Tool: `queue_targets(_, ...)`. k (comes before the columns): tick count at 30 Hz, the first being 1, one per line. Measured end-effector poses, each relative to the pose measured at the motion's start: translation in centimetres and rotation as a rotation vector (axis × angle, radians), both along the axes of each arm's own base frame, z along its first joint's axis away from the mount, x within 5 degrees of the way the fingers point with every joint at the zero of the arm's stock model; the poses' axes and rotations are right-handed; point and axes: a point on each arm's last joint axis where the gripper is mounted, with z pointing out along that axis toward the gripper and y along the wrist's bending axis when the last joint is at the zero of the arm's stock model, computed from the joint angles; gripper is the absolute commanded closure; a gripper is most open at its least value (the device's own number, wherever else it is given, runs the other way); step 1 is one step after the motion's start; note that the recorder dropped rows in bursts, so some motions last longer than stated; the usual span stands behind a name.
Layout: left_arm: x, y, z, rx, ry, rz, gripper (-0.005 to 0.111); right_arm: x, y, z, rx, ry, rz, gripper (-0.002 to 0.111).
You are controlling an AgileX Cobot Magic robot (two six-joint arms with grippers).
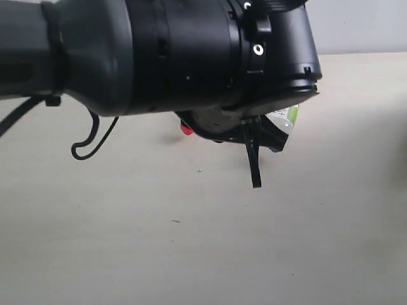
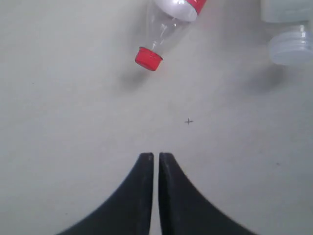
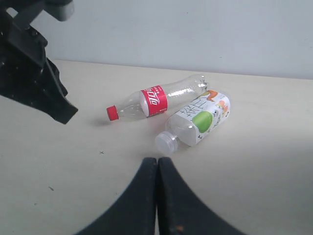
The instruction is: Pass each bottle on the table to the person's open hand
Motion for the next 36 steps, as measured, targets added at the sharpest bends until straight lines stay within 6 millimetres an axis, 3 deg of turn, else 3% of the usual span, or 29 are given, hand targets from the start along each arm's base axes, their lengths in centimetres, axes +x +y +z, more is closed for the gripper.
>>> queue_targets(11, 0.4, -0.8, -3.5, 0.073, 0.052, -0.002, 0.100, 0.0, 0.0, 0.0, 0.000, 0.000, 0.000, 0.108)
queue_targets(17, 1.5, -0.7, -4.8, 0.362, 0.041, -0.281, 0.100, 0.0, 0.0, 0.0, 0.000, 0.000, 0.000, 0.108)
queue_targets(22, 2.3, -0.1, -4.4, 0.445, 0.055, -0.362, 0.101, 0.0, 0.0, 0.0, 0.000, 0.000, 0.000, 0.108)
queue_targets(27, 3.6, 2.1, -2.6, 0.442, 0.029, -0.321, 0.107, 0.0, 0.0, 0.0, 0.000, 0.000, 0.000, 0.108)
queue_targets(32, 4.2, 6.6, -0.4, 0.336, 0.016, -0.284, 0.107, 0.0, 0.0, 0.0, 0.000, 0.000, 0.000, 0.108)
queue_targets(36, 3.4, 10.6, 1.0, 0.168, -0.032, -0.297, 0.107, 0.0, 0.0, 0.0, 0.000, 0.000, 0.000, 0.108)
